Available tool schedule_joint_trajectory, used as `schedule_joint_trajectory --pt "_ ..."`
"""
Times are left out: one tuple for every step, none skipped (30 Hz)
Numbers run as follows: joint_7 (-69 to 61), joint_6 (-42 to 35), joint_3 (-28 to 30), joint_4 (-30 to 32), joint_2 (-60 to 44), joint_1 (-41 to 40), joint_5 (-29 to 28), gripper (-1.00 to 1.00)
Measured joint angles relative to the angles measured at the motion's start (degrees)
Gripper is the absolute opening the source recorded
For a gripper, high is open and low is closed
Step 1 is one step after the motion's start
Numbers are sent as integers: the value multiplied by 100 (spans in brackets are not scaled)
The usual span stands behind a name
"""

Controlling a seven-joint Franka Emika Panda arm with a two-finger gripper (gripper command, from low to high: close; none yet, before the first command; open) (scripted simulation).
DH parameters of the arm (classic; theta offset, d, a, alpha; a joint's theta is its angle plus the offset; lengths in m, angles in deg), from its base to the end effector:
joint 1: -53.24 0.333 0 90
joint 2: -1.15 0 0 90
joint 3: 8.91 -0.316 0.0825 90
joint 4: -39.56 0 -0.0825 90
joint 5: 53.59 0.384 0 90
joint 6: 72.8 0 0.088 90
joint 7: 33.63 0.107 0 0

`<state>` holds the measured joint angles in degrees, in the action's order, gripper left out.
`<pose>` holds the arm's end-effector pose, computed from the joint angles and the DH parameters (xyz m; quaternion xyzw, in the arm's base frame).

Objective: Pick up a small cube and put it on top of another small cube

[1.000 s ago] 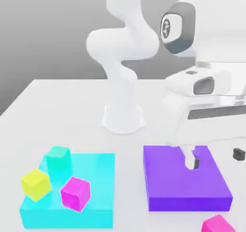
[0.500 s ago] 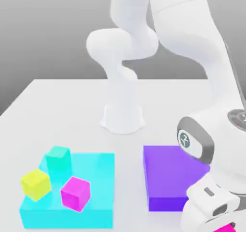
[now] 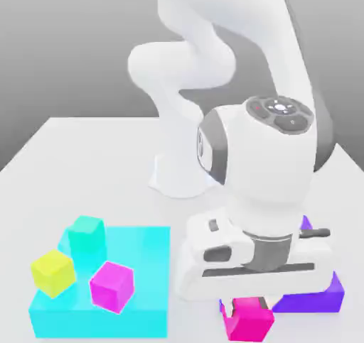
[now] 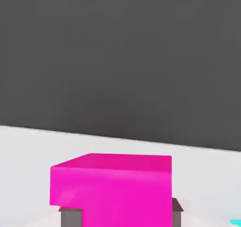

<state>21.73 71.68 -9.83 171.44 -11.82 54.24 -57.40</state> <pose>0.5268 0.0184 0.2484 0.9049 -0.4254 0.0056 0.0168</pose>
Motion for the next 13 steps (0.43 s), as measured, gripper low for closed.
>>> schedule_joint_trajectory --pt "98 -58 142 90 152 -126 55 -100" --pt "202 -118 285 181 306 -256 106 -100" --pt "310 -179 433 275 465 -388 156 -100" --pt "425 -243 583 370 628 -560 202 -100" --pt "550 -312 739 467 800 -837 246 -100" --pt "696 -395 898 565 988 -1169 289 -100" --pt "850 -416 1039 656 1106 -1527 346 -100" --pt "941 -311 1093 736 1082 -1787 415 -100" --pt "968 -134 1067 797 965 -1785 477 -100" --pt "960 80 1042 850 802 -1773 538 -100" --pt "947 237 1030 885 678 -1769 581 100" --pt "946 237 1029 885 678 -1770 582 100" --pt "946 237 1029 885 678 -1770 582 100"
